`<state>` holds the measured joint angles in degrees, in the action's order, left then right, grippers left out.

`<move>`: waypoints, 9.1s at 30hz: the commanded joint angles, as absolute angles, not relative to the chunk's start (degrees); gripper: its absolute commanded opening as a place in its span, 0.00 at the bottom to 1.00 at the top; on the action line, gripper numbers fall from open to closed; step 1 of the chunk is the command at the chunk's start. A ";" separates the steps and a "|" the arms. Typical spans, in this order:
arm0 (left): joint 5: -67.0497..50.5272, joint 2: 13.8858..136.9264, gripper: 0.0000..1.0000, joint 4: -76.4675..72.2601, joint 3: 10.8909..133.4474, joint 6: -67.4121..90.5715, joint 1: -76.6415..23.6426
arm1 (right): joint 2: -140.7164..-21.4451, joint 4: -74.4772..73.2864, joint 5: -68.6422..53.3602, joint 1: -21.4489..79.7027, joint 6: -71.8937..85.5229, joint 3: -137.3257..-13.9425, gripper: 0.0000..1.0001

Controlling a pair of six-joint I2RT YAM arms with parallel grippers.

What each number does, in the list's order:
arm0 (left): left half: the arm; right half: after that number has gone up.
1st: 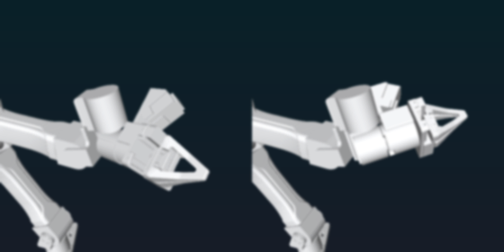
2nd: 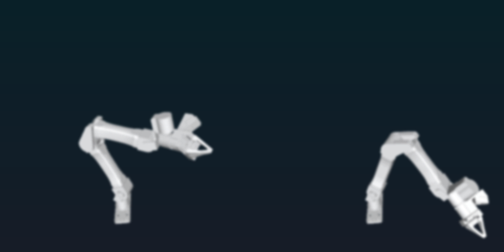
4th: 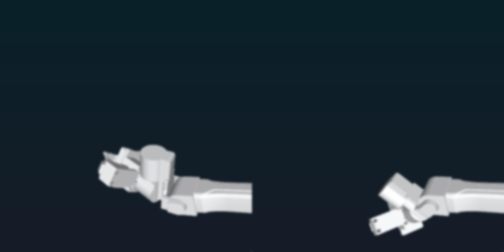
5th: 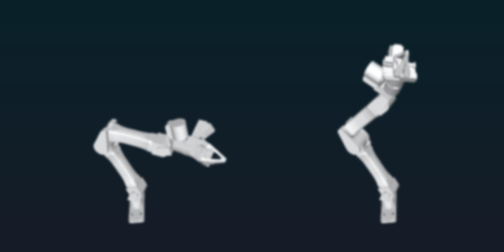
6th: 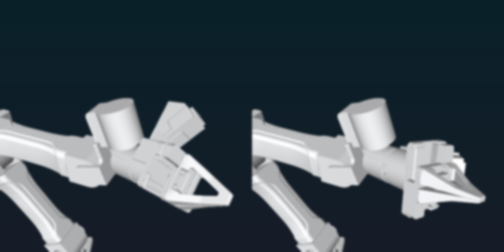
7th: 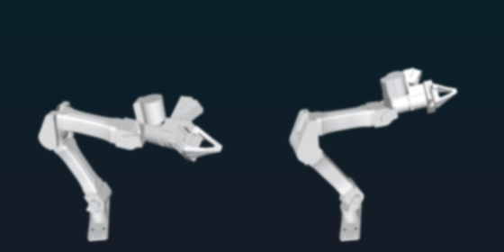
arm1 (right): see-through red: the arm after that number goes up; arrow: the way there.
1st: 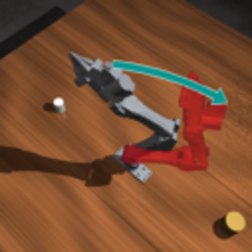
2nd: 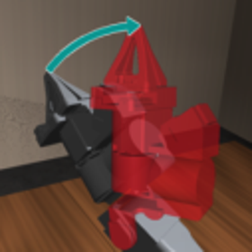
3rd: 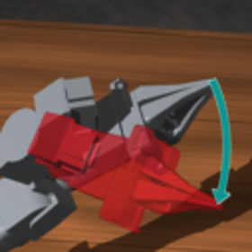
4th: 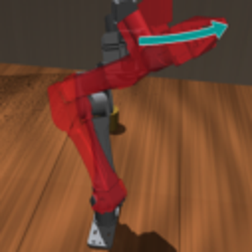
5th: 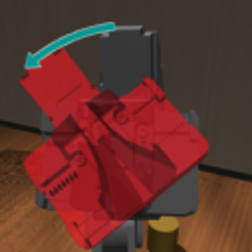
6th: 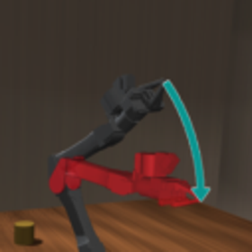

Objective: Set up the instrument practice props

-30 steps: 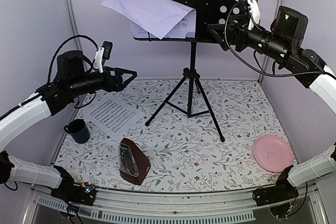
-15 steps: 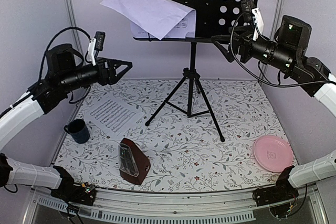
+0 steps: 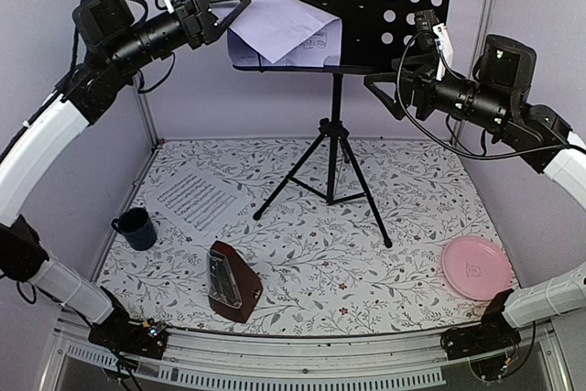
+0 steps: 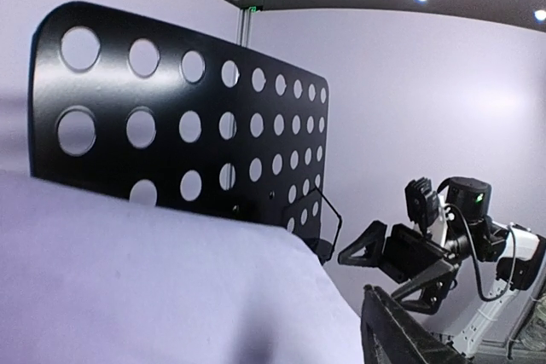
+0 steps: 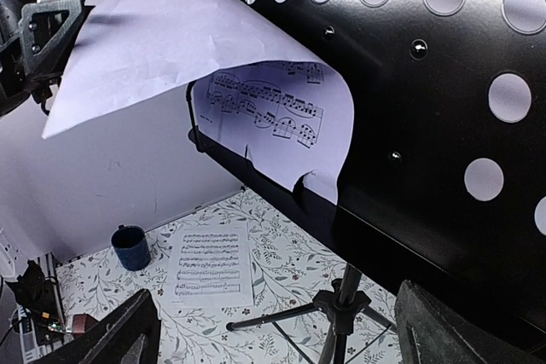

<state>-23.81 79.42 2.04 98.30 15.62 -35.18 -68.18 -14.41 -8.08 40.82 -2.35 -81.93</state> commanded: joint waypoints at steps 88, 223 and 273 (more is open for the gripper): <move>-19.96 76.54 0.88 -5.67 96.16 18.23 -26.48 | -88.14 8.29 -0.03 55.70 -6.80 -86.92 0.27; -23.84 77.97 0.00 -21.99 72.19 28.58 -26.19 | -98.39 26.29 8.31 48.26 -24.52 -110.18 0.89; -22.27 79.32 0.00 -14.67 77.76 21.18 -27.69 | -86.84 14.41 5.26 48.16 4.48 -92.70 0.69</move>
